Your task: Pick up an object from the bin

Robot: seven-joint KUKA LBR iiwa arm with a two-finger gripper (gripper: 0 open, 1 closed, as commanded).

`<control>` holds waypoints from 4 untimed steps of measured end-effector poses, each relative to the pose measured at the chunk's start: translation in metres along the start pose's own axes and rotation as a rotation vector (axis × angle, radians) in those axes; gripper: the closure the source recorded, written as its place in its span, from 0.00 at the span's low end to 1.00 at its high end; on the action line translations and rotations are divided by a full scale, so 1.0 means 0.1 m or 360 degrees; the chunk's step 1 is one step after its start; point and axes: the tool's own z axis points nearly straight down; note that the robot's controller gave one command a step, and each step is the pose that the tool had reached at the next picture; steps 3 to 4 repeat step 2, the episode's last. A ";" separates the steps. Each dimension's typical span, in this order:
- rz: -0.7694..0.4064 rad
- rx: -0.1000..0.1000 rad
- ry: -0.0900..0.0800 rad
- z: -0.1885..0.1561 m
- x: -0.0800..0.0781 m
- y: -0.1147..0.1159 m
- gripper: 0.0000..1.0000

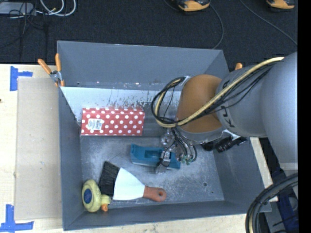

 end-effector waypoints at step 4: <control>-0.0001 -0.0002 -0.0006 -0.28 -0.01 0.00 1.00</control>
Offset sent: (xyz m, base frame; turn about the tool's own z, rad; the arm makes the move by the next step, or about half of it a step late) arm 0.0001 0.0000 0.0333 0.0000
